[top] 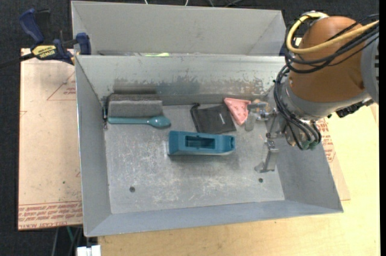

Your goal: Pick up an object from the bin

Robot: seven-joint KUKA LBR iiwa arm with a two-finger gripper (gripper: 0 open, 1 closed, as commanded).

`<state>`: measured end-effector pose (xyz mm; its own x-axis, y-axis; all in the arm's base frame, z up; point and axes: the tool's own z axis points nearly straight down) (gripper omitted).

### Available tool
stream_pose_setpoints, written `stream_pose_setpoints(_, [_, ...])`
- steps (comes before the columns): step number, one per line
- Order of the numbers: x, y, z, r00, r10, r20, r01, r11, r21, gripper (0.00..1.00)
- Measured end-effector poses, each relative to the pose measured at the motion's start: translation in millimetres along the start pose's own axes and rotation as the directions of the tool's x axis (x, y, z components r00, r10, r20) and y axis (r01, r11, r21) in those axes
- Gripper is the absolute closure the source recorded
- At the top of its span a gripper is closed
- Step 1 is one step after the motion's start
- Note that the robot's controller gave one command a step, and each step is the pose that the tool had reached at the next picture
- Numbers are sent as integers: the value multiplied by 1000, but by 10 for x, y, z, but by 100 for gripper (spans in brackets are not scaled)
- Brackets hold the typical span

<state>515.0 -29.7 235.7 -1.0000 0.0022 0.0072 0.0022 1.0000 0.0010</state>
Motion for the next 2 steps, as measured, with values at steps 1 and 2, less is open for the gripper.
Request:
stream_pose_setpoints(1, [-12,1,-44,1000,-1,8,1,1000,1,0])
stream_pose_setpoints(2, [126,393,130,996,91,8,-91,996,-1,0])
